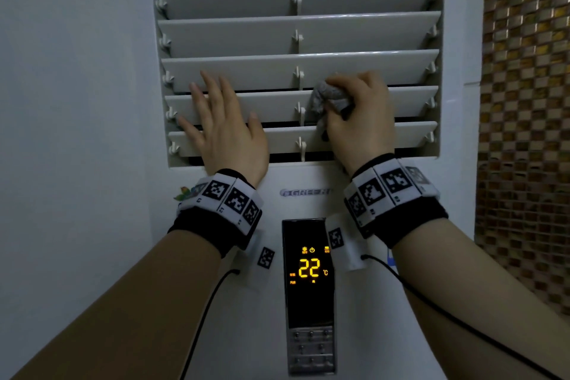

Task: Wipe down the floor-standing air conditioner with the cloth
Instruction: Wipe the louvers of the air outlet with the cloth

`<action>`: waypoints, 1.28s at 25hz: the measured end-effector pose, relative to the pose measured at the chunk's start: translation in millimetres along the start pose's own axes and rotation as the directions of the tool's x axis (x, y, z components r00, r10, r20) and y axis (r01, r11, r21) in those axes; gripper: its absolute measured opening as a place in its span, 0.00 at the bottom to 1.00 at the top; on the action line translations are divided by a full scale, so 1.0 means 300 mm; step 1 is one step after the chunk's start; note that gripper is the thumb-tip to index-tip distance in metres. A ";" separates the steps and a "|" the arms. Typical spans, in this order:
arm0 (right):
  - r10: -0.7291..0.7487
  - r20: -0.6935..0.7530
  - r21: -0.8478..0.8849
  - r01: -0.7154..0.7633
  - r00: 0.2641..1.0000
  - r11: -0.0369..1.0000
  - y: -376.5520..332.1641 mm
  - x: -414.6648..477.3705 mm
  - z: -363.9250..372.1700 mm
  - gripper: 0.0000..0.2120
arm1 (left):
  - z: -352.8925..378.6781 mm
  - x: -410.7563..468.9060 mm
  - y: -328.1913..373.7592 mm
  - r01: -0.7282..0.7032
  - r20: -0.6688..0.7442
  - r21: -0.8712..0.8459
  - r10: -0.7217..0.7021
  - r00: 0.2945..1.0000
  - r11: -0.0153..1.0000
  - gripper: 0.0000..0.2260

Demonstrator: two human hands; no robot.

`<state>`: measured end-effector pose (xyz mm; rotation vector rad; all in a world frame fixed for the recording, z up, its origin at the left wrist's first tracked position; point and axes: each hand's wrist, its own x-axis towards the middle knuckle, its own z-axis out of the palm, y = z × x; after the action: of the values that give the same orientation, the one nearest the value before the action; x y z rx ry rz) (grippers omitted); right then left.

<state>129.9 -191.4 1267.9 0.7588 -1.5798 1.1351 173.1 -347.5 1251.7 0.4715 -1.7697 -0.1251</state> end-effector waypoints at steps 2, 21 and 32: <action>0.092 -0.103 0.061 -0.086 0.990 0.994 0.002 -0.014 -0.011 0.16 | -0.014 0.013 -0.036 0.009 -0.011 0.041 -0.009 1.000 0.999 0.27; -0.001 -0.007 -0.058 0.000 1.000 0.998 -0.169 -0.034 0.153 0.17 | -0.063 0.040 -0.170 -0.082 -0.015 0.031 0.083 0.996 0.996 0.27; 0.016 -0.050 -0.070 -0.020 0.999 0.997 -0.215 -0.051 0.206 0.17 | -0.088 0.060 -0.209 -0.078 -0.079 -0.109 0.070 0.994 0.991 0.27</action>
<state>169.0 -273.0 1269.2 0.6664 -1.5793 1.0977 210.3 -406.9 1254.1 0.3253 -1.6948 -0.1515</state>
